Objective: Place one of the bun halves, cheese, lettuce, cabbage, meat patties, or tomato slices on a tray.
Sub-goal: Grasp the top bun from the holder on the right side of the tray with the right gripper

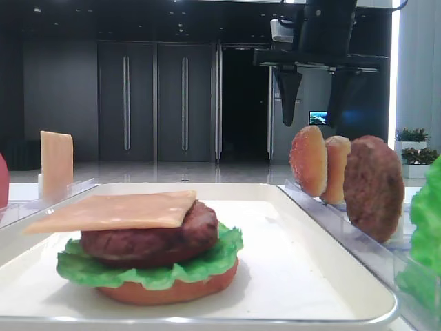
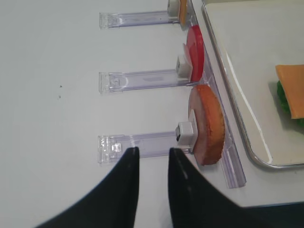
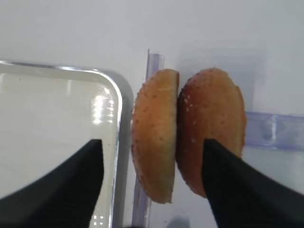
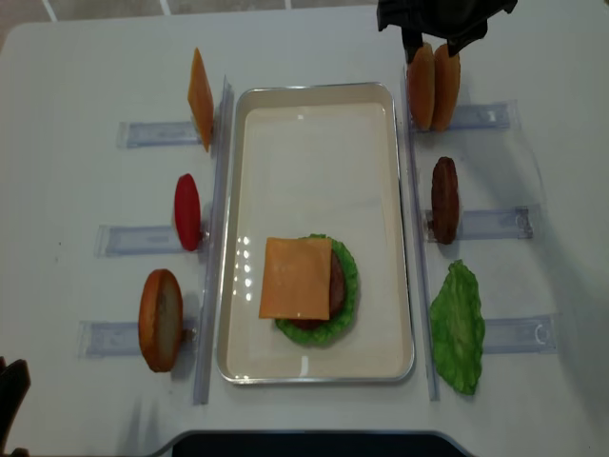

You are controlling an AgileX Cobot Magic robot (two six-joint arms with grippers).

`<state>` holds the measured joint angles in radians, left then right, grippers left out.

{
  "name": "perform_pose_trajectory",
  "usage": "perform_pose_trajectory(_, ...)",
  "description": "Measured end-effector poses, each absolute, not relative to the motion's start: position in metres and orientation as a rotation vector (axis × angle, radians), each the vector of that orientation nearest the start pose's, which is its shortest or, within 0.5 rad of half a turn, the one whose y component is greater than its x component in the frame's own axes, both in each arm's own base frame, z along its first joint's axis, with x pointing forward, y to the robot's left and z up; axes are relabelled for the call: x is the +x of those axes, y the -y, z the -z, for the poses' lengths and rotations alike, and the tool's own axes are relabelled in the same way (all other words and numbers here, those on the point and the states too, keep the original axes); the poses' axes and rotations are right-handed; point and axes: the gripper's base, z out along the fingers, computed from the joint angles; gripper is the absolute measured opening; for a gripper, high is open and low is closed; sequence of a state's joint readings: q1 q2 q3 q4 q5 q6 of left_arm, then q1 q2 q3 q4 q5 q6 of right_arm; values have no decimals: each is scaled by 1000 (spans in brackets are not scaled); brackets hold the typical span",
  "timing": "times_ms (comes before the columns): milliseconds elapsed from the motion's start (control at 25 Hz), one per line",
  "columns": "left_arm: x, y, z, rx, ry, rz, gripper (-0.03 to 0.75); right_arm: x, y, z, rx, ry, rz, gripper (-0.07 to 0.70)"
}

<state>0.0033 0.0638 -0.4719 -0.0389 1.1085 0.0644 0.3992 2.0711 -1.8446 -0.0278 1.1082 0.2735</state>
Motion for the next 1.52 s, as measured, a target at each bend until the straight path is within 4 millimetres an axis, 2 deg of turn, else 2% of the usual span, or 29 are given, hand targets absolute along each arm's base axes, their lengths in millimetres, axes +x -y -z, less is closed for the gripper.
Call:
perform_pose_trajectory(160,5,3,-266,67,-2182,10,159,417,-176,-251,-177,-2809,-160,458)
perform_pose_trajectory(1000,5,3,-266,68,-2182,11,159,419,-177,-251,-175,-2784,-171,439)
perform_pose_trajectory(1280,5,3,-266,68,-2182,12,159,422,-179,-234,-173,-2835,-165,440)
perform_pose_trajectory(1520,5,3,-266,68,-2182,12,159,422,-178,-233,-179,-2836,-148,417)
